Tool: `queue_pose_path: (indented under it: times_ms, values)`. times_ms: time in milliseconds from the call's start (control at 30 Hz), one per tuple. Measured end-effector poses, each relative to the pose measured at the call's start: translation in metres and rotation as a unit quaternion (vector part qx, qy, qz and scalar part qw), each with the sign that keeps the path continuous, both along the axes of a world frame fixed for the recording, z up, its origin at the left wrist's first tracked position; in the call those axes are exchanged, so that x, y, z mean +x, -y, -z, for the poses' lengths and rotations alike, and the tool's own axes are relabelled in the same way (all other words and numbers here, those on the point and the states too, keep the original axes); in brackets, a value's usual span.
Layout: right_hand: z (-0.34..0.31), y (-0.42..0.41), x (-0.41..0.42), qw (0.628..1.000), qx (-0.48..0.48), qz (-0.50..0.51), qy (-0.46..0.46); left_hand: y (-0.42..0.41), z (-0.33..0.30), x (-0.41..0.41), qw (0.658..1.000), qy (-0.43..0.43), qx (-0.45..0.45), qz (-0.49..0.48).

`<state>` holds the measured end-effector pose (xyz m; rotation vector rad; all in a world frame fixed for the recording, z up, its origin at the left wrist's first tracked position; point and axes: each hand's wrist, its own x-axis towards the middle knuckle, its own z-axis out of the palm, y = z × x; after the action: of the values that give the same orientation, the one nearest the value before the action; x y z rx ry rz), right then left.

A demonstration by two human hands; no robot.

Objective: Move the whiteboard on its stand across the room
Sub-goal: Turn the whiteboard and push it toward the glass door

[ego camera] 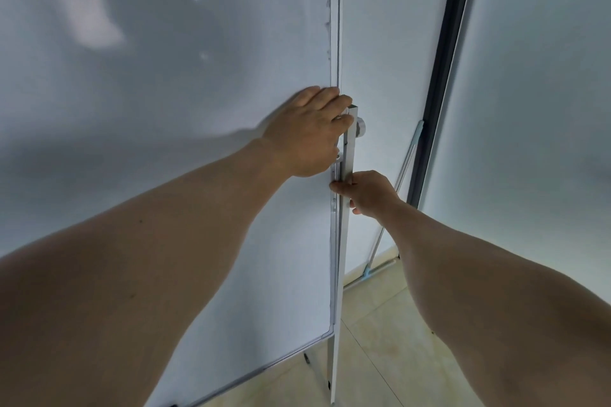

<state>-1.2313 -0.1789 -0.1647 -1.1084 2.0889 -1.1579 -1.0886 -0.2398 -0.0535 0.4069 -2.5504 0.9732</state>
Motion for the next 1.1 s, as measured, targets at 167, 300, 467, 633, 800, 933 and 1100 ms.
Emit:
queue_pose_path:
  times_ms: [167, 300, 467, 633, 800, 933, 1100]
  values:
    - [-0.001, 0.015, -0.002, 1.0, 0.006, -0.002, 0.002, 0.011, -0.002, -0.003, 1.0, 0.008, 0.013, -0.015]
    - [0.0, 0.025, -0.004, 1.0, 0.002, 0.0, -0.002, 0.018, -0.003, -0.006, 0.999, 0.013, 0.029, -0.031]
    - [0.0, 0.036, -0.005, 1.0, -0.004, -0.004, -0.01, 0.023, -0.003, -0.01, 0.999, 0.004, 0.036, -0.037]
    - [0.0, 0.044, -0.008, 1.0, -0.004, -0.005, 0.0, 0.031, -0.002, -0.012, 0.998, 0.011, 0.038, -0.048]
    - [0.001, 0.052, -0.011, 1.0, -0.005, -0.004, -0.01, 0.034, 0.0, -0.015, 0.997, 0.003, 0.057, -0.055]
    - [0.004, 0.056, -0.011, 0.999, 0.003, 0.001, -0.04, 0.034, 0.006, 0.006, 0.996, -0.015, 0.065, -0.057]
    - [0.004, 0.042, 0.001, 0.993, 0.046, 0.038, -0.105, 0.026, 0.009, 0.06, 0.996, -0.041, 0.055, -0.062]
